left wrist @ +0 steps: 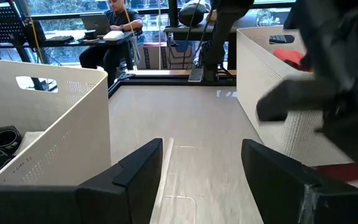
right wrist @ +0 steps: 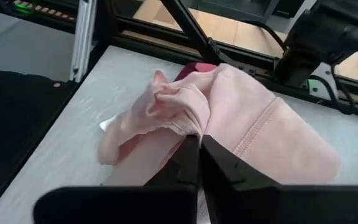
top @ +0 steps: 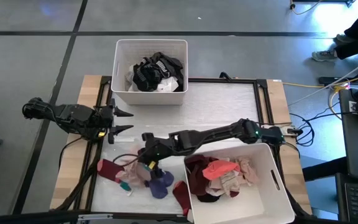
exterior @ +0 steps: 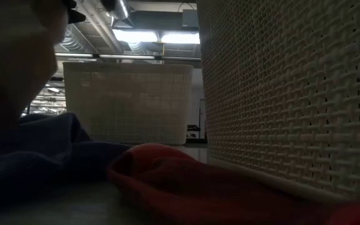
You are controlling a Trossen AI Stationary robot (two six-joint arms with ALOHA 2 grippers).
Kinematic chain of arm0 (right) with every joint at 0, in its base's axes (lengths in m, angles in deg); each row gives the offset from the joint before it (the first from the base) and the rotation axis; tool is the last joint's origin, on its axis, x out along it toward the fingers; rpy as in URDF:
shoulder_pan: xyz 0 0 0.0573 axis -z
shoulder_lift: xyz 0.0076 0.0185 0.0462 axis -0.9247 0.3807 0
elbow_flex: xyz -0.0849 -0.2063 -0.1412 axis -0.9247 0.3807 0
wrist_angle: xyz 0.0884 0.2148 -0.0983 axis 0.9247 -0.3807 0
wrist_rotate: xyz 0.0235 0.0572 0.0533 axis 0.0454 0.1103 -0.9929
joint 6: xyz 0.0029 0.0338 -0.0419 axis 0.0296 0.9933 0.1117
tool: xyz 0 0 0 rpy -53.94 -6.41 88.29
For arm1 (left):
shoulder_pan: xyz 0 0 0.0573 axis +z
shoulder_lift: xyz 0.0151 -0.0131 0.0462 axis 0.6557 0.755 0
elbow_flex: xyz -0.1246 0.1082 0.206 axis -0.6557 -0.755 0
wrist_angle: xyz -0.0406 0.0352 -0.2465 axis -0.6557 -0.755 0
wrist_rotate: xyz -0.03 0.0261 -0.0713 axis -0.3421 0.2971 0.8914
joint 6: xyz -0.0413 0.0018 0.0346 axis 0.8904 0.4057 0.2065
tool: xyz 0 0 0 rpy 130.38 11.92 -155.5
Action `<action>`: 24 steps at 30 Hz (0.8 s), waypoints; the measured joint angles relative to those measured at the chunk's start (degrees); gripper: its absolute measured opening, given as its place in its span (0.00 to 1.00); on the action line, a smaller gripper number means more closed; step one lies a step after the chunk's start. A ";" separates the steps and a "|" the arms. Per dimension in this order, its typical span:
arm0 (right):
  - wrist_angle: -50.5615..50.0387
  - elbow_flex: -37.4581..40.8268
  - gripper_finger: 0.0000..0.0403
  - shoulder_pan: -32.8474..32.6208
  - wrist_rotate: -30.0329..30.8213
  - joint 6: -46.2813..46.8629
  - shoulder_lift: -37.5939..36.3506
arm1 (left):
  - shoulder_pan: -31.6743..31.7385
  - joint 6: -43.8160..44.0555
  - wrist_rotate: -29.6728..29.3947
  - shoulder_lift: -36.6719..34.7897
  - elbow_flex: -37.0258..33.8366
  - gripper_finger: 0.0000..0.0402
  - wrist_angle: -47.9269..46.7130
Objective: Sort clothes
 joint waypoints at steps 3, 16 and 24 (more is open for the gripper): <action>-2.73 0.00 0.01 -0.53 1.93 -0.01 -1.79 | 0.02 0.00 0.00 0.00 0.02 0.52 -0.02; -13.60 0.02 0.02 -4.47 14.85 2.63 -11.44 | 0.00 1.01 0.00 0.00 0.02 0.52 -0.02; -18.43 0.02 0.02 -7.74 22.28 6.28 -18.52 | 0.00 1.05 0.00 -0.02 0.00 0.52 0.00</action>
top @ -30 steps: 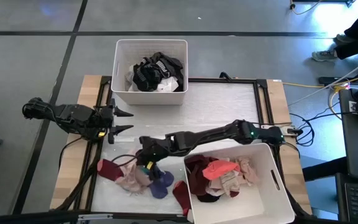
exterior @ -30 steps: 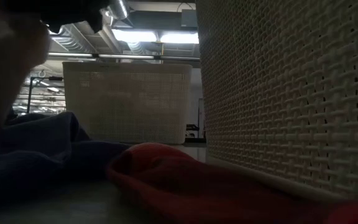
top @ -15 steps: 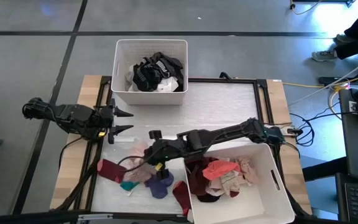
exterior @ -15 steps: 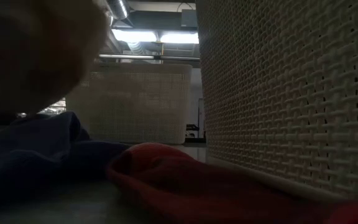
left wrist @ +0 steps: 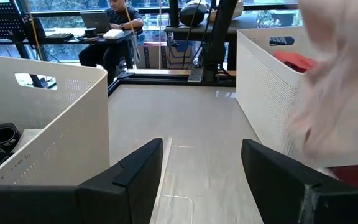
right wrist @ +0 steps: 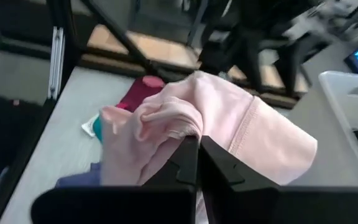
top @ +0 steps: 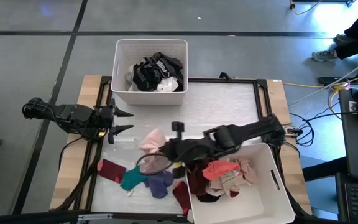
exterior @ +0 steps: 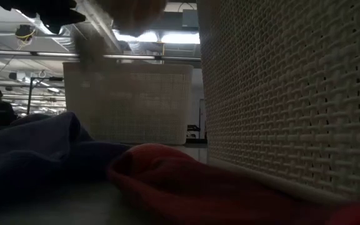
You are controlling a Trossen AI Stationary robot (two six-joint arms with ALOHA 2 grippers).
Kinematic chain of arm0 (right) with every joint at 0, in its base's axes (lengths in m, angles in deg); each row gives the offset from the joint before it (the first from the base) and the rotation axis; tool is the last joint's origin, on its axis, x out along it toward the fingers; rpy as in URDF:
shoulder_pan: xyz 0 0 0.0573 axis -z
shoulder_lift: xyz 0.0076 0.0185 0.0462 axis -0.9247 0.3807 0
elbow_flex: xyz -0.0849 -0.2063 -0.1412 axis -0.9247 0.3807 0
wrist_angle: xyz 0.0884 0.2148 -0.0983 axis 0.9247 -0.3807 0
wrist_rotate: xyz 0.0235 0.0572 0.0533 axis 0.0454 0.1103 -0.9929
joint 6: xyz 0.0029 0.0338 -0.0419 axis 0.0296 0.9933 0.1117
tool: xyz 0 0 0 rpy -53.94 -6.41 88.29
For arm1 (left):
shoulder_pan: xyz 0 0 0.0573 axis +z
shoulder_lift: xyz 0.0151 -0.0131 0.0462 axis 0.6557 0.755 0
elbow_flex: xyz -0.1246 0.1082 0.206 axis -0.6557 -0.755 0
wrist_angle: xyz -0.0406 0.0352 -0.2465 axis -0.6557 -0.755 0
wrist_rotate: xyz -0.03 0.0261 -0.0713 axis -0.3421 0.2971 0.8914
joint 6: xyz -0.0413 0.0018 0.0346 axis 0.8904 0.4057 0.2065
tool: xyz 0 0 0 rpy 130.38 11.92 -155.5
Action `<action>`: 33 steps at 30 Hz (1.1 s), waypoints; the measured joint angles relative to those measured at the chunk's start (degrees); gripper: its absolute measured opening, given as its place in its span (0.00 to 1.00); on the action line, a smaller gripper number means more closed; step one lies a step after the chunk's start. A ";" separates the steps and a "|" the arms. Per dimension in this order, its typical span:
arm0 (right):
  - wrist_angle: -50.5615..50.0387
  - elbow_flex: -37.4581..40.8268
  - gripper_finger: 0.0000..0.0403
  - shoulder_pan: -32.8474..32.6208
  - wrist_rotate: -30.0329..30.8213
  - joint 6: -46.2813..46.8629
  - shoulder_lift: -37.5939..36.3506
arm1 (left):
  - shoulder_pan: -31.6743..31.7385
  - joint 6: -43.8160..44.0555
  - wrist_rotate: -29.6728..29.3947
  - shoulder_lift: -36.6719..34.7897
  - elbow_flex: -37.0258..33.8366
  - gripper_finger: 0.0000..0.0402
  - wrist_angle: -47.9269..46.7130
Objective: Sort clothes
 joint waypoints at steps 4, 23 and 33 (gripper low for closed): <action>-1.53 0.00 0.02 -2.19 4.48 1.44 -3.67 | 0.01 0.00 0.00 0.02 0.02 0.52 0.00; -20.25 -0.02 0.02 -20.22 23.97 32.47 -14.70 | 0.01 0.22 0.00 0.02 0.00 0.52 0.00; -39.19 0.63 0.02 -28.13 19.36 73.33 -14.58 | 0.00 0.21 0.00 0.02 0.00 0.52 0.00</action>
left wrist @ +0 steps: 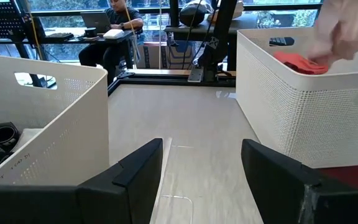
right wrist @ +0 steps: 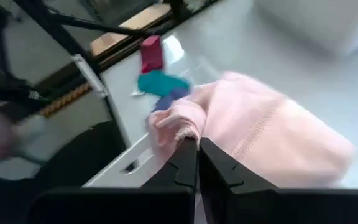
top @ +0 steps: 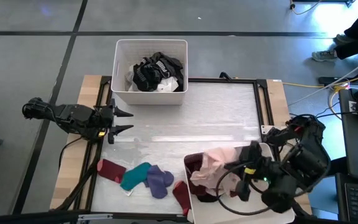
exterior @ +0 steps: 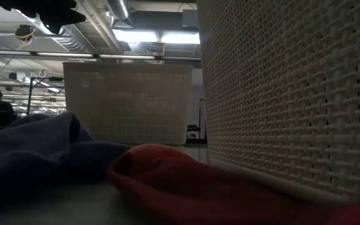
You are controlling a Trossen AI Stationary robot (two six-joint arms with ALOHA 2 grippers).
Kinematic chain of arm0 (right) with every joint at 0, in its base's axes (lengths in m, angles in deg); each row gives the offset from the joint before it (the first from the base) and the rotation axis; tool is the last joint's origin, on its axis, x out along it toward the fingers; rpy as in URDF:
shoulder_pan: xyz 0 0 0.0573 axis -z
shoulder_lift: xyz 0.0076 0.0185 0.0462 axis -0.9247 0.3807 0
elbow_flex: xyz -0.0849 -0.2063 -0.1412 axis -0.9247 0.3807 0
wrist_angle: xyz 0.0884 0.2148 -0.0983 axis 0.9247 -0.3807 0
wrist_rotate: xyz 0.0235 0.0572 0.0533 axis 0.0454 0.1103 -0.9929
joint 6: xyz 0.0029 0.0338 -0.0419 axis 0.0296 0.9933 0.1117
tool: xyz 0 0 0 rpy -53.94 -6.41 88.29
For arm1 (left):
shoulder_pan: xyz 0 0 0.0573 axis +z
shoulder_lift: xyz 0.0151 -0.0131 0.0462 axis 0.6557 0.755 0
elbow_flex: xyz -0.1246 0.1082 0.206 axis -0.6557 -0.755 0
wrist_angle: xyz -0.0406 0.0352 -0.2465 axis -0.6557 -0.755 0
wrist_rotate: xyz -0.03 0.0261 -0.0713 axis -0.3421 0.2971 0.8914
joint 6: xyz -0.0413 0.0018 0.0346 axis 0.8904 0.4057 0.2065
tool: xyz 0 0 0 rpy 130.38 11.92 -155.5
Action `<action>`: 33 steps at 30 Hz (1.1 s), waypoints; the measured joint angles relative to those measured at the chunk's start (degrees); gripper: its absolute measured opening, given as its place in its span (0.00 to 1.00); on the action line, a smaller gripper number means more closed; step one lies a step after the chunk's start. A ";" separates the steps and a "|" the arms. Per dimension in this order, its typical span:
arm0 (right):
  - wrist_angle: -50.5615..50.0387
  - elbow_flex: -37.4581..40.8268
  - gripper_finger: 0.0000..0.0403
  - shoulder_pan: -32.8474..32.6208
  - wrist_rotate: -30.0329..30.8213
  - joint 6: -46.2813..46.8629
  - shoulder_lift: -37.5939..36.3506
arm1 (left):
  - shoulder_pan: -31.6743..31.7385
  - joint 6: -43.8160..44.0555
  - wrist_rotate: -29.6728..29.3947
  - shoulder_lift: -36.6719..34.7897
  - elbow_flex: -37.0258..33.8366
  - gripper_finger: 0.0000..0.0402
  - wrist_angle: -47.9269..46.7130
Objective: Sort clothes
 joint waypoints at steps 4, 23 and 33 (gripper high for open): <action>0.07 1.12 0.02 -2.01 -2.29 8.30 0.24 | 0.00 -0.02 0.00 0.00 0.00 0.52 -0.02; -0.08 19.68 0.02 0.16 -21.56 27.34 0.46 | 0.02 0.00 0.00 -0.02 0.00 0.52 -0.39; -0.03 20.02 0.27 4.22 -22.63 22.53 0.13 | 0.01 0.24 0.00 0.00 0.00 0.52 -1.73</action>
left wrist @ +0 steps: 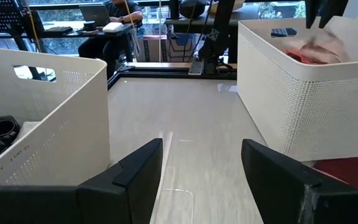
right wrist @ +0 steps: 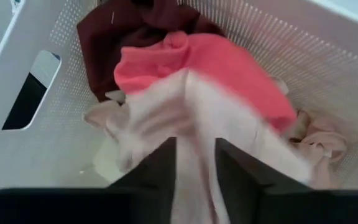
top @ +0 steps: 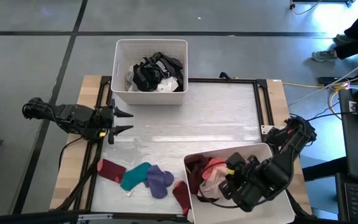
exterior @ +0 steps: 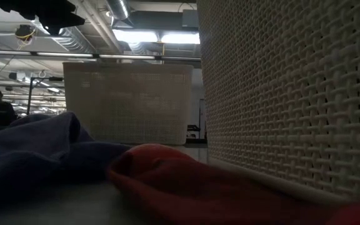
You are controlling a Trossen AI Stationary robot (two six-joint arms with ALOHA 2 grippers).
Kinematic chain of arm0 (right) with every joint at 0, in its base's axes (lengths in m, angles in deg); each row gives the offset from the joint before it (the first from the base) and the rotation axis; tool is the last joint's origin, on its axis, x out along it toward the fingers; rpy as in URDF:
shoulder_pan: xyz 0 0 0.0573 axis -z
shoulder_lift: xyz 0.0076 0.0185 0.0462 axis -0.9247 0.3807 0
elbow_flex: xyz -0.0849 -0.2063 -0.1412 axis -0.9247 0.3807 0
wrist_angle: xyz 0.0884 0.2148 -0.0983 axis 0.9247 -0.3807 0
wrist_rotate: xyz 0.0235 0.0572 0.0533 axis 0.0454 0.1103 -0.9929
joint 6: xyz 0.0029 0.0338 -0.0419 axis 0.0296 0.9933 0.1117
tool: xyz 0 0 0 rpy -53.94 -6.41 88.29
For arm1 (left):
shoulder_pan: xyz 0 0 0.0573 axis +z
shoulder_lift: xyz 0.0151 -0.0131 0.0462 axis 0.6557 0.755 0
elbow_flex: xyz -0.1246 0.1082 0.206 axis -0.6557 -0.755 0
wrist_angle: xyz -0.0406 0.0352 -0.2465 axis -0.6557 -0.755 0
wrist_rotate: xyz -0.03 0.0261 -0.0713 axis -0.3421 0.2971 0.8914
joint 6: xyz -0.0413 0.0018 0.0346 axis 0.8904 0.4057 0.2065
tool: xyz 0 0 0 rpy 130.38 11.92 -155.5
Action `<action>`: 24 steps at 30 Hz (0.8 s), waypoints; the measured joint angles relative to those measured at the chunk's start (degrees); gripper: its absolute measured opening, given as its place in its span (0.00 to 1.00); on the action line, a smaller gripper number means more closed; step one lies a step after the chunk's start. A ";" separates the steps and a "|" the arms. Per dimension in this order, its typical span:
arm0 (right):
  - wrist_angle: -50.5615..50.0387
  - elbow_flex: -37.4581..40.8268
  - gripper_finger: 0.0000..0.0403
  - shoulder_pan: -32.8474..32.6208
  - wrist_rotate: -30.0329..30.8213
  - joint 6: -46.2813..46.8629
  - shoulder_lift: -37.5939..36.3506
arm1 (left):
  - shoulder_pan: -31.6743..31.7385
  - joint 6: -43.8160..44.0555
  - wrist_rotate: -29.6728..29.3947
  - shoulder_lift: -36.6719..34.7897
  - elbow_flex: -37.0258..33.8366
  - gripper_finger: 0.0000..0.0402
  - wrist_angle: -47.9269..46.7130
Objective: Sort clothes
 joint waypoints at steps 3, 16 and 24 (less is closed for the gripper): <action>-0.04 0.00 0.38 1.18 -0.54 -0.35 -0.46 | 0.02 0.00 0.00 -0.02 0.01 0.52 0.20; 18.46 -1.07 0.56 11.08 9.67 -29.91 0.02 | 0.02 0.00 0.00 0.00 0.01 0.52 0.40; 38.94 -1.05 0.56 20.27 5.26 -55.22 5.24 | -0.01 -0.24 0.00 0.00 -0.01 0.52 0.33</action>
